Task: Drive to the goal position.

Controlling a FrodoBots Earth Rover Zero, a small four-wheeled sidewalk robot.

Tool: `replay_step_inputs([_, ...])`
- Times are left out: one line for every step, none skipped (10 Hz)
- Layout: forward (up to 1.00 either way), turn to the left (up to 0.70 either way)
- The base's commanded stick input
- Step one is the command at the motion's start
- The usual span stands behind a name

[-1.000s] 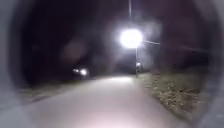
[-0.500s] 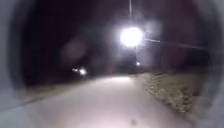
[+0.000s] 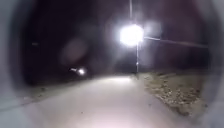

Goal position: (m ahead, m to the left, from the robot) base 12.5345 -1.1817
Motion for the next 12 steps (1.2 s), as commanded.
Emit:
replay_step_inputs([1.00,0.00])
replay_step_inputs([1.00,-0.15])
replay_step_inputs([1.00,-0.29])
replay_step_inputs([1.00,-0.28])
replay_step_inputs([1.00,-0.02])
replay_step_inputs([1.00,0.00])
replay_step_inputs([1.00,0.00])
replay_step_inputs([1.00,0.00])
replay_step_inputs([1.00,0.00])
replay_step_inputs([1.00,0.00])
replay_step_inputs([1.00,0.00])
replay_step_inputs([1.00,0.00])
